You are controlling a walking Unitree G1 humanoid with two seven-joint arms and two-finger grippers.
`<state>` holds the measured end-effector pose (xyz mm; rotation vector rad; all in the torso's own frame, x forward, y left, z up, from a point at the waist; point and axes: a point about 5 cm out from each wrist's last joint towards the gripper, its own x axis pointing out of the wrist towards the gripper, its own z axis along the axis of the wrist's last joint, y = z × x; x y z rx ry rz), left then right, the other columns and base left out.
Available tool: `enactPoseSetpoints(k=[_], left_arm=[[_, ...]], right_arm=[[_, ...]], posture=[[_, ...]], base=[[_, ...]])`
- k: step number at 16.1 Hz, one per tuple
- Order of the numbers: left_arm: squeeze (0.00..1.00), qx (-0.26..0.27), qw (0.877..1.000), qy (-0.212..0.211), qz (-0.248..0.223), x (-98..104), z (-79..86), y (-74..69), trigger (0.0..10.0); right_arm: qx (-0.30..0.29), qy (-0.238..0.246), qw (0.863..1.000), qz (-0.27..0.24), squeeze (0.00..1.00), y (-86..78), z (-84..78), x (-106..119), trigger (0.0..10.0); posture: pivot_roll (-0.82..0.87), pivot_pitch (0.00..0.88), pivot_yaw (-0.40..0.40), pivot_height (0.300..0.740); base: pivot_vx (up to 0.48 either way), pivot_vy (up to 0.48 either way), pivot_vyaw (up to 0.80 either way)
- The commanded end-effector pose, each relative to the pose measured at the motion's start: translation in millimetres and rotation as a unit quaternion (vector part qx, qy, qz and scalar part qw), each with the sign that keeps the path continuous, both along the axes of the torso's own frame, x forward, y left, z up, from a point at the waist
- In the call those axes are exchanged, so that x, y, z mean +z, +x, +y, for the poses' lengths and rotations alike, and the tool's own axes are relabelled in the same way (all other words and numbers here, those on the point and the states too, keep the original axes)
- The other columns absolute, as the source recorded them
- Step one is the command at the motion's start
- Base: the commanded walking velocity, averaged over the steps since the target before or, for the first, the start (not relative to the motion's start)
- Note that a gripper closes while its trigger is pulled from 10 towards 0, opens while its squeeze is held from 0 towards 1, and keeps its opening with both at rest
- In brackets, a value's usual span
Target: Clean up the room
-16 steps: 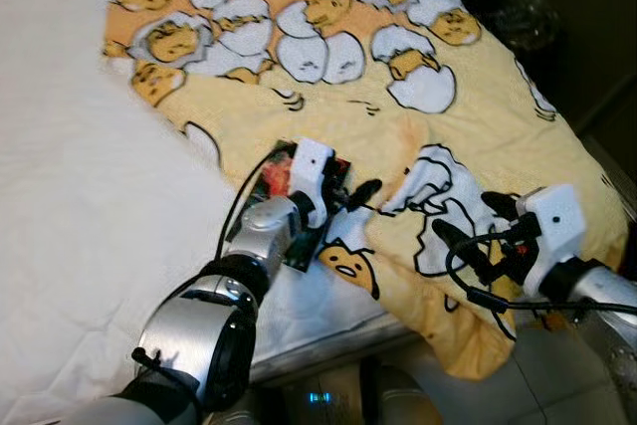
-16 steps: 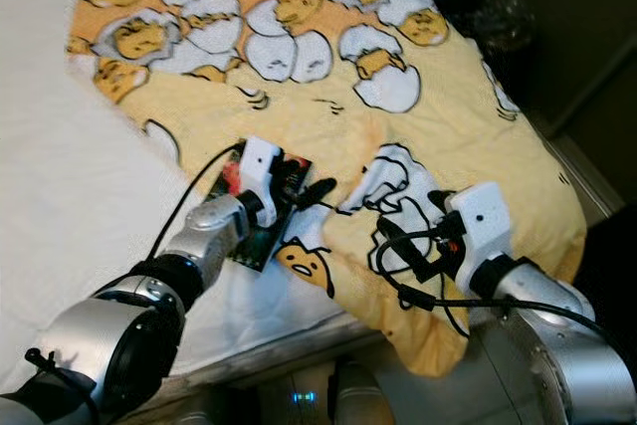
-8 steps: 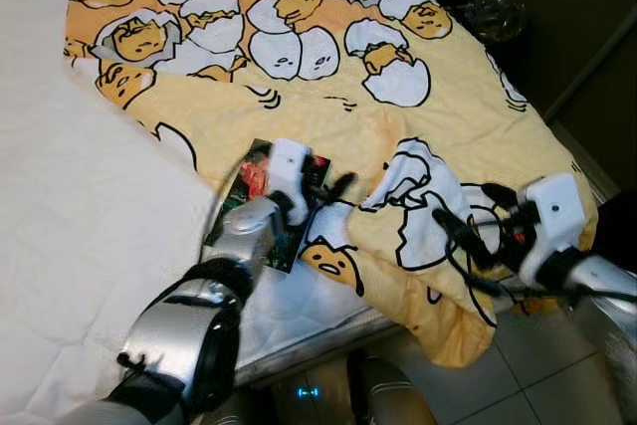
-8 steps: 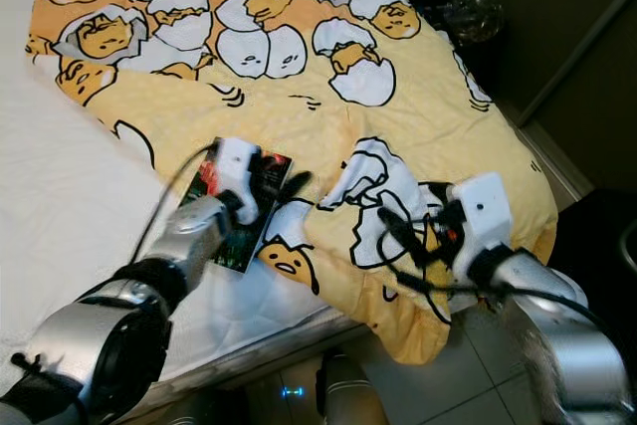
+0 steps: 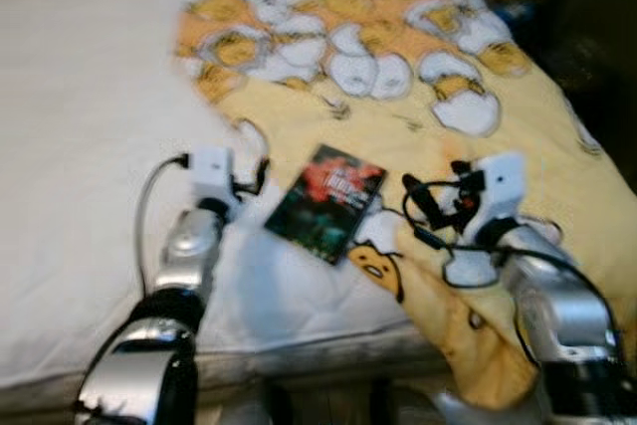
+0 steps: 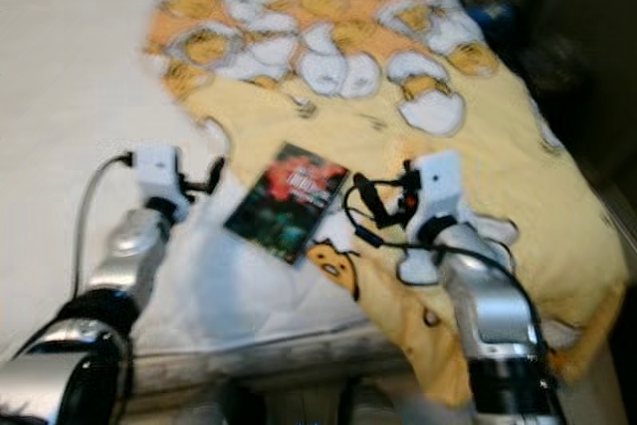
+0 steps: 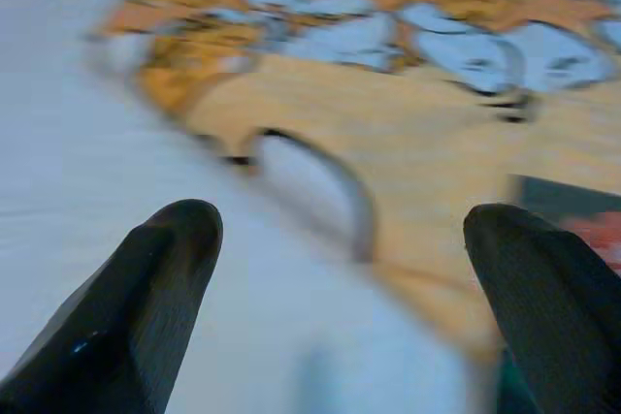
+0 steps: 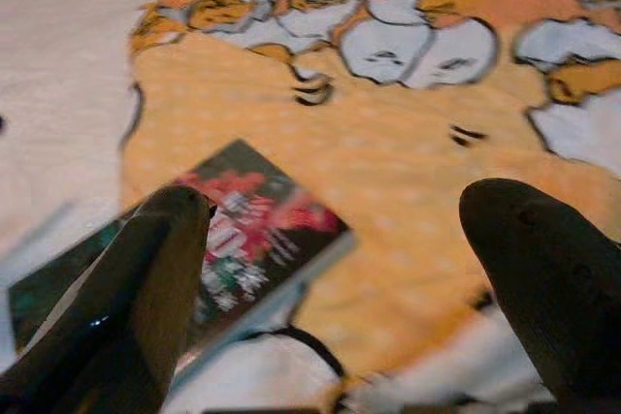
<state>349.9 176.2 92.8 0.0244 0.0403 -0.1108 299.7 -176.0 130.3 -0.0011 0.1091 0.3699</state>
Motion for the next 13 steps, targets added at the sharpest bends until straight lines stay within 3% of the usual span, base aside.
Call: enactPoseSetpoints(k=[1, 3, 4, 6, 8, 9, 11, 13], left_arm=[[0.00, 0.007, 1.000, 0.007, 0.006, -1, 4.7, -2.1, 10.0], [0.00, 0.020, 1.000, 0.012, 0.018, -2, 17.8, -3.0, 10.0], [0.00, 0.037, 0.998, 0.027, 0.035, -2, 29.5, -3.0, 10.0], [0.00, 0.023, 0.999, 0.018, 0.036, -2, 29.2, -3.7, 10.0], [0.00, 0.005, 0.999, 0.003, 0.041, -8, 19.6, -12.3, 10.0], [0.00, -0.001, 0.999, 0.016, 0.043, -11, 16.6, -15.8, 10.0], [0.00, 0.006, 1.000, 0.005, 0.029, -8, 11.2, -25.7, 10.0], [0.00, 0.026, 0.999, 0.023, 0.015, -5, 11.5, -34.5, 10.0]], right_arm=[[0.006, 0.005, 1.000, -0.005, 0.00, 3.4, 7.1, -2, 10.0], [0.006, 0.012, 1.000, 0.003, 0.00, 12.8, 17.0, -8, 10.0], [-0.014, 0.004, 1.000, 0.011, 0.00, 26.4, 26.7, -15, 10.0], [-0.016, 0.016, 1.000, 0.007, 0.00, 28.6, 32.9, -14, 10.0], [-0.019, 0.016, 1.000, -0.005, 0.00, 22.2, 39.4, -13, 10.0], [-0.018, 0.011, 1.000, -0.013, 0.00, 17.9, 40.1, -11, 10.0], [-0.035, 0.018, 0.999, -0.028, 0.00, 10.3, 28.9, -8, 10.0], [-0.037, 0.018, 0.999, -0.031, 0.00, 2.4, 21.3, -8, 10.0]], posture=[[-0.05, 0.033, 0.063, 0.740], [-0.04, 0.041, 0.082, 0.740], [-0.03, 0.048, 0.108, 0.740], [-0.04, 0.034, 0.130, 0.740], [-0.04, 0.026, 0.120, 0.740], [-0.03, 0.044, 0.110, 0.740], [-0.03, 0.016, 0.083, 0.740], [-0.02, 0.012, 0.069, 0.740]], base=[[0.000, 0.000, 0.00], [0.000, 0.000, 0.00], [0.000, 0.000, 0.00], [0.000, 0.000, 0.00], [0.000, 0.000, 0.00], [0.000, 0.000, 0.00], [0.000, 0.000, 0.00], [0.000, 0.000, 0.00]])
